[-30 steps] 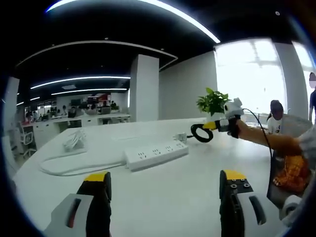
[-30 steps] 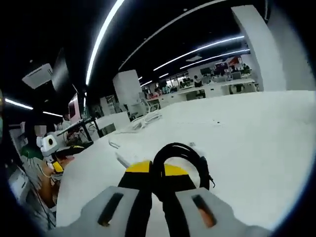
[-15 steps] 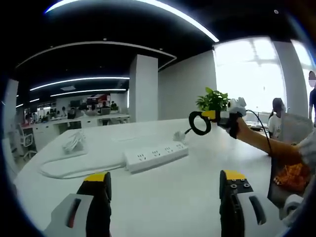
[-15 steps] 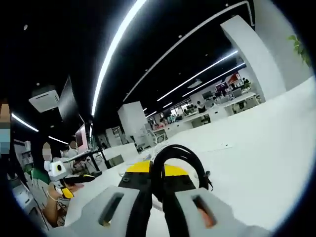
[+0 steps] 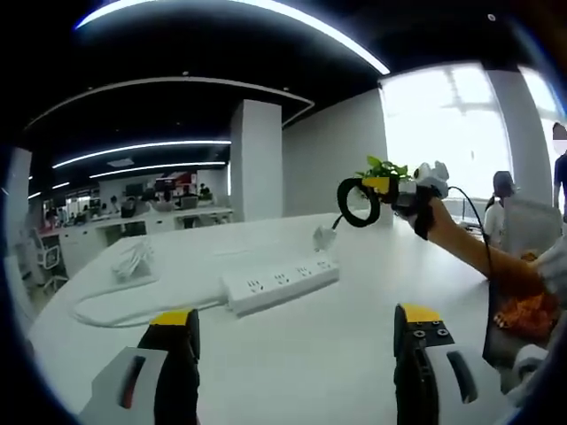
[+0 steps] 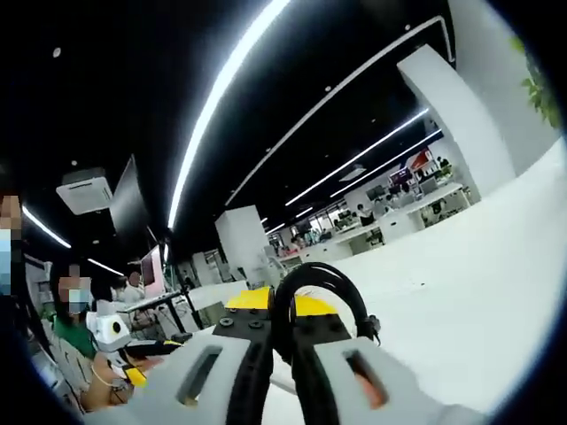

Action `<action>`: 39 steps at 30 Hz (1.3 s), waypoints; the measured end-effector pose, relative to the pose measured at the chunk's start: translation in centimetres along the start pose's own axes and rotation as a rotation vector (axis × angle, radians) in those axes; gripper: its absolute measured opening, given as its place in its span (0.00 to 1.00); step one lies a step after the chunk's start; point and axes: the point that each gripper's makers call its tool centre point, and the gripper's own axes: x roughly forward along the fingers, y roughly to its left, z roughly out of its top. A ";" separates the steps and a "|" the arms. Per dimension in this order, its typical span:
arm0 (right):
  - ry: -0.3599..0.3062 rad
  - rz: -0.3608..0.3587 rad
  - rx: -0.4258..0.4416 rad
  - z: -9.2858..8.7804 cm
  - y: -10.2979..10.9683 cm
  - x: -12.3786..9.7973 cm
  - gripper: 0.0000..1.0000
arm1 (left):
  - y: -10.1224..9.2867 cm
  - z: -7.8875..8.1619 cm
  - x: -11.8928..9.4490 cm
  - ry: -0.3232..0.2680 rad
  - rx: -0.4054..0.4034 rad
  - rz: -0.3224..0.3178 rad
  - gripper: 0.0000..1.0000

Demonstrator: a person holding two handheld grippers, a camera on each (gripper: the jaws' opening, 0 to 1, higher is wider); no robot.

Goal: Straighten the power strip on the desk, plug the charger into it

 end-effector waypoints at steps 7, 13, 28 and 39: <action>-0.031 -0.006 0.017 1.6 1.5 0.7 0.03 | 0.3 1.3 0.8 -0.030 0.021 -0.003 0.92; -0.046 0.011 0.041 2.1 2.3 1.1 0.03 | 0.2 2.1 1.1 -0.052 0.016 -0.012 0.93; -0.009 0.091 0.044 1.7 4.5 2.0 0.03 | -0.7 4.0 2.2 -0.081 0.069 -0.048 0.93; 0.014 0.141 0.061 2.2 4.7 3.2 0.03 | -0.7 6.2 5.7 -0.129 0.042 -0.062 0.93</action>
